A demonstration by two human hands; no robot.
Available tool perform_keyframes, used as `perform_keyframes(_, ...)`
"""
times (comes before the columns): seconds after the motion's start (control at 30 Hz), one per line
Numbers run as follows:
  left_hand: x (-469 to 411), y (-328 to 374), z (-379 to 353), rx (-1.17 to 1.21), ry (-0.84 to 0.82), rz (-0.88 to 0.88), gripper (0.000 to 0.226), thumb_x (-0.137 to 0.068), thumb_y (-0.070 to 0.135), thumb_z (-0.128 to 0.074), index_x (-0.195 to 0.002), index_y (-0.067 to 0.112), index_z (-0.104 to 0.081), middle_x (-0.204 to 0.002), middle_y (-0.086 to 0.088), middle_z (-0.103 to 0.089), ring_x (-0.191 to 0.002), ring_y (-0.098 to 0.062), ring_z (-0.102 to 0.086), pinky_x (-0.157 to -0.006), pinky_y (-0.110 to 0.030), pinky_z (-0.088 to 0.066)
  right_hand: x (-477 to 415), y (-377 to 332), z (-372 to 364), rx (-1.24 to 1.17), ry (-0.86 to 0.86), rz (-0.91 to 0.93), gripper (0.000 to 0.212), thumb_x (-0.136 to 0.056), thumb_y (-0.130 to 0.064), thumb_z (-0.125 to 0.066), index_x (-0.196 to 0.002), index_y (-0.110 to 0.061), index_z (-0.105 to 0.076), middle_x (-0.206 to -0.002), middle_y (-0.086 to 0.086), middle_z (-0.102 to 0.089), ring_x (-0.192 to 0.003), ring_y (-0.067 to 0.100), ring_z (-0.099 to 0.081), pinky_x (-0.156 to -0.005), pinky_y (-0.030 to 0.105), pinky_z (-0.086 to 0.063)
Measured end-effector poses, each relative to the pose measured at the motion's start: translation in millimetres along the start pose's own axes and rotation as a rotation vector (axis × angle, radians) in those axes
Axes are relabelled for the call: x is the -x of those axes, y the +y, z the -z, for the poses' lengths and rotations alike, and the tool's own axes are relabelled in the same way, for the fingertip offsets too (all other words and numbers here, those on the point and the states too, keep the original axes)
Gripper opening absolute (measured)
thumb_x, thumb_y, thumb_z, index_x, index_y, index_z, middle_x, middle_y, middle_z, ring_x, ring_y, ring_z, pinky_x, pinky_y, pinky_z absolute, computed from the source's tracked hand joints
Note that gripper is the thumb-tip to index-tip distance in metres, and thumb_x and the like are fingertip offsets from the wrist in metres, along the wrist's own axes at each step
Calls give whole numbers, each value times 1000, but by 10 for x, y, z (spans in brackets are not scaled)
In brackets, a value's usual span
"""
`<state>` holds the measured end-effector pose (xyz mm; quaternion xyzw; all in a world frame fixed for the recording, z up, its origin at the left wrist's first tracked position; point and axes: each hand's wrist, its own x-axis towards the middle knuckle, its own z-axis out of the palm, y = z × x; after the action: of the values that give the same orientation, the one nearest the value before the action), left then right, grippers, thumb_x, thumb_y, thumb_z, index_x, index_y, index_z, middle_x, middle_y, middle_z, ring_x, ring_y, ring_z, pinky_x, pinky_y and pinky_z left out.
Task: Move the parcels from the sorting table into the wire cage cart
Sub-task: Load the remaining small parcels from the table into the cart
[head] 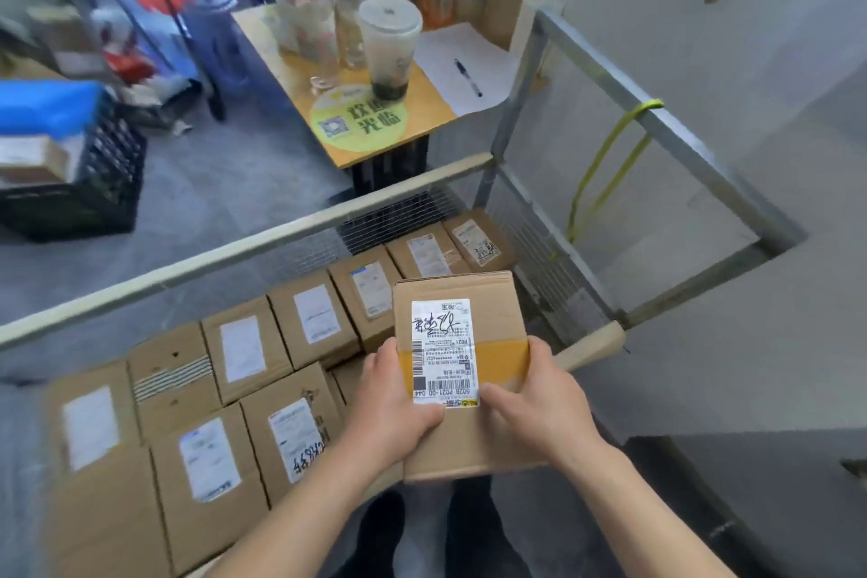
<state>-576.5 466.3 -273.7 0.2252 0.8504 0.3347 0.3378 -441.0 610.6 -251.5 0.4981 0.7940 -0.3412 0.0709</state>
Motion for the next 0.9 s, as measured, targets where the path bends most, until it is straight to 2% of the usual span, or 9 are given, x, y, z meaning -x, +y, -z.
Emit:
perform_keyframes(0.13, -191, -141, -100, 26, 80, 138, 85, -65, 28, -88, -137, 29, -43, -127, 7, -52, -107, -12, -55, -82, -25, -44, -452, -71, -170, 96, -75, 73, 69, -75, -53, -73, -128, -30, -37, -108, -7, -61, -92, 20, -57, -72, 34, -40)
perform_keyframes(0.27, -377, -335, -204, 57, 125, 266, 82, -66, 24, -89, -135, 26, -44, -129, 6, -56, -106, -11, -58, -79, -24, -46, -859, -125, -412, 201, -162, 159, 68, -77, -56, -71, -129, -27, -37, -115, -2, -66, -100, 25, -64, -73, 34, -43)
perform_keyframes(0.37, -467, -468, -233, 79, 162, 330, 76, -66, 25, -89, -130, 28, -47, -127, 7, -58, -105, -11, -58, -79, -25, -46, -1068, -185, -602, 246, -218, 210, 68, -79, -57, -69, -130, -24, -38, -112, -1, -66, -98, 27, -65, -73, 37, -48)
perform_keyframes(0.57, -650, -695, -96, 177, 200, 410, 68, -68, 25, -90, -123, 29, -51, -108, 18, -64, -96, -10, -61, -74, -27, -44, -1417, -461, -894, 325, -267, 294, 56, -79, -59, -65, -116, -24, -41, -92, -5, -60, -79, 24, -55, -65, 36, -41)
perform_keyframes(0.73, -760, -851, -36, 224, 213, 454, 61, -68, 25, -89, -118, 25, -56, -115, 11, -68, -100, -14, -64, -86, -35, -52, -1567, -609, -1045, 356, -269, 336, 62, -79, -59, -66, -123, -22, -44, -95, -4, -60, -81, 24, -54, -66, 35, -42)
perform_keyframes(0.9, -877, -976, 45, 228, 235, 461, 61, -66, 20, -89, -118, 21, -57, -117, 3, -67, -101, -19, -65, -90, -42, -54, -1626, -704, -1150, 326, -230, 381, 68, -78, -60, -70, -126, -21, -41, -95, -4, -57, -80, 23, -54, -67, 36, -45)
